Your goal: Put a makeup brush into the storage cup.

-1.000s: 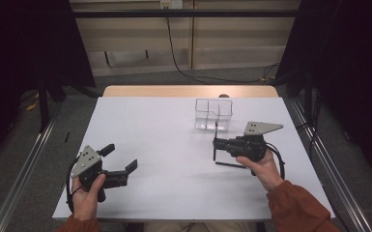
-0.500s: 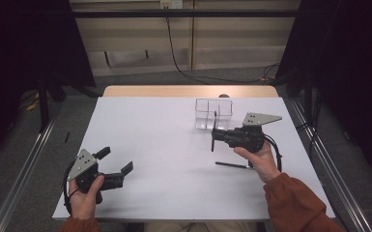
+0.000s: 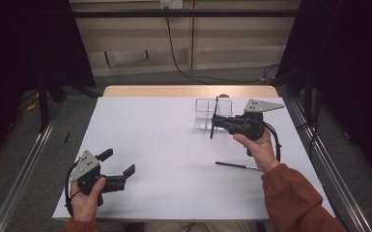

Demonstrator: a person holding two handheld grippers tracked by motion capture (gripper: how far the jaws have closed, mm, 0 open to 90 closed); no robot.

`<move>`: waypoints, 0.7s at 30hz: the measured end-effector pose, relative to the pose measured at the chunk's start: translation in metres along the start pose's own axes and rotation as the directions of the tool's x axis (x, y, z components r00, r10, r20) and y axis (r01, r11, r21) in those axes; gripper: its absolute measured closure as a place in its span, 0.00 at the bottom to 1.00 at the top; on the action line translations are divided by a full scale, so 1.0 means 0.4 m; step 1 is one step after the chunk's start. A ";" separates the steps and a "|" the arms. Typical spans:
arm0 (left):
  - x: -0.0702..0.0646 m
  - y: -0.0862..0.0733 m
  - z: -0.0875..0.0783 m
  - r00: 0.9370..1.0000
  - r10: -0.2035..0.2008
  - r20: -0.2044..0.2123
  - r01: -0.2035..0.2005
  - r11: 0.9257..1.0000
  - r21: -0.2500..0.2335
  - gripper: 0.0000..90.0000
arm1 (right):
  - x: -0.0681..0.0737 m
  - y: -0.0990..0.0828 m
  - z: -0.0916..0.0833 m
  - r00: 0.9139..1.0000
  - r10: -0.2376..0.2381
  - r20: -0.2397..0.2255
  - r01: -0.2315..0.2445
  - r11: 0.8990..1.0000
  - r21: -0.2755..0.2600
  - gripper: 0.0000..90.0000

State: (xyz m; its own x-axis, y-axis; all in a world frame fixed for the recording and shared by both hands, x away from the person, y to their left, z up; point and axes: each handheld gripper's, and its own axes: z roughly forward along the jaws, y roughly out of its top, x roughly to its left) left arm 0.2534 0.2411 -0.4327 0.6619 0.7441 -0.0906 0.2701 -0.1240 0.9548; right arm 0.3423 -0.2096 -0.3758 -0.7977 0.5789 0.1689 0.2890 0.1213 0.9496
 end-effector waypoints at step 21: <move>-0.014 0.003 -0.004 0.999 0.032 0.007 -0.032 0.999 0.002 0.03 | -0.048 0.095 0.064 0.994 -0.034 0.104 0.035 0.999 -0.014 0.93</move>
State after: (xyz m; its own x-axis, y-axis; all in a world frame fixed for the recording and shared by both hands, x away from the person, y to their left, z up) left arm 0.2490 0.2378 -0.4307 0.6749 0.7353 -0.0622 0.2502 -0.1487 0.9567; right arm 0.3820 -0.1955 -0.3499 -0.7480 0.6548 0.1084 0.2531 0.1303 0.9586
